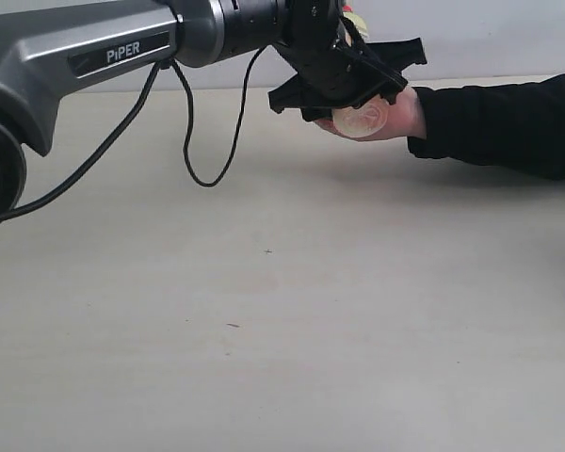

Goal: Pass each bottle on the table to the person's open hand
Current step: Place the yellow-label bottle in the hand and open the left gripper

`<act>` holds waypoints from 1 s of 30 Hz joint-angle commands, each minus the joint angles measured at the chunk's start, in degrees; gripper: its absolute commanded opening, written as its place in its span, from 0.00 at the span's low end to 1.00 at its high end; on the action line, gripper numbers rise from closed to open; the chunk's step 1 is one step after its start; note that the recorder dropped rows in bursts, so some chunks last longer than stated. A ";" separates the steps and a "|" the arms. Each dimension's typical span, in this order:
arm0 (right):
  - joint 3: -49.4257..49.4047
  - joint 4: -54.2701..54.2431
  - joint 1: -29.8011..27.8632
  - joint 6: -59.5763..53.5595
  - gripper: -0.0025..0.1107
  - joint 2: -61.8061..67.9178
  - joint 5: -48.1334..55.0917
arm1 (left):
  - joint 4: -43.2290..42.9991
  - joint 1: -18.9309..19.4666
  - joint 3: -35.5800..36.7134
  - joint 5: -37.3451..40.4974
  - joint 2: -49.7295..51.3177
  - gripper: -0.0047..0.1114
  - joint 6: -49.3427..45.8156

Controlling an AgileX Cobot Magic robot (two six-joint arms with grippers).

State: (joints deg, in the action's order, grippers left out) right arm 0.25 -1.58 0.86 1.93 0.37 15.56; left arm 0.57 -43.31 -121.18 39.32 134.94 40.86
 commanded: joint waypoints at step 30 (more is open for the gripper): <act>-0.25 0.05 -0.30 -0.28 0.02 -0.37 -0.21 | 0.55 0.62 -0.30 -0.67 0.17 0.70 1.36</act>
State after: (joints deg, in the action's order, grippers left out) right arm 0.25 -1.58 0.86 1.93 0.37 15.56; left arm 1.03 -42.85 -121.18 39.23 134.94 41.97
